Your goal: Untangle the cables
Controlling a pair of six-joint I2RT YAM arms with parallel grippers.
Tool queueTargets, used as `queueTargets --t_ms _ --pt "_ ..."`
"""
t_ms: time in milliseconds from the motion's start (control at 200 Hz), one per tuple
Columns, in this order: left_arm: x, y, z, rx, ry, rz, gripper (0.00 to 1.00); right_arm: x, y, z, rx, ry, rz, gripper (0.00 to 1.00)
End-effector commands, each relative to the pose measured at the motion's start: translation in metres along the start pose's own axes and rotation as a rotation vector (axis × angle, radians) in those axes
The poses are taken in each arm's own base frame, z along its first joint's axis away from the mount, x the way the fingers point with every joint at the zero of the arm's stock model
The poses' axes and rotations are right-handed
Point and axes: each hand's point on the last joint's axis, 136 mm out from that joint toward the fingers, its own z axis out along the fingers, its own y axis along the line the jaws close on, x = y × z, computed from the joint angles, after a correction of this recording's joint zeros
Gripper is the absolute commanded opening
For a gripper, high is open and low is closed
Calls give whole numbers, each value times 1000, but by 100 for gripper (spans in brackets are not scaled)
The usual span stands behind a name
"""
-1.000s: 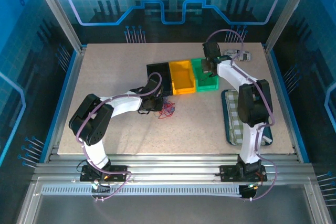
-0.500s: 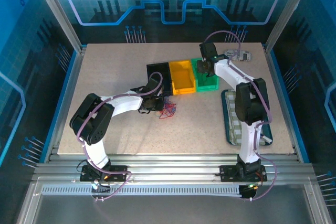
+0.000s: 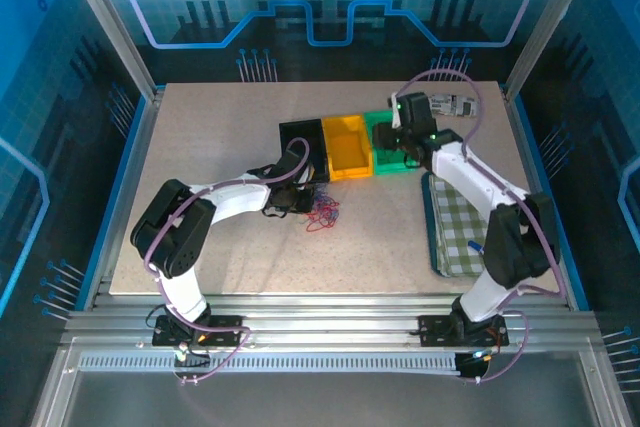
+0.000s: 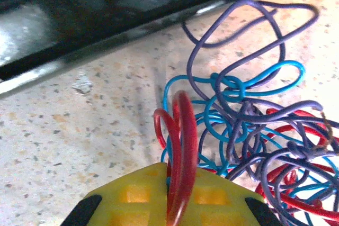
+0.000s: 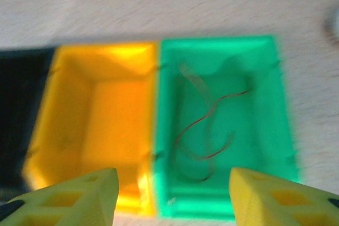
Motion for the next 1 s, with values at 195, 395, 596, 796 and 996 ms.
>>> queueTargets --t_ms 195,395,596,796,996 --pt "0 -23 -13 139 -5 48 0 116 129 2 -531 270 -104 53" --pt "0 -17 -15 112 -20 30 0 143 113 19 -469 357 -74 49" --pt "-1 -11 -15 84 -35 12 0 162 115 22 -527 439 -55 41" --pt "-5 -9 -17 71 -58 1 0 174 113 26 -520 495 -53 38" --pt "-5 -5 -16 52 -65 -10 0 180 110 31 -520 517 -32 30"
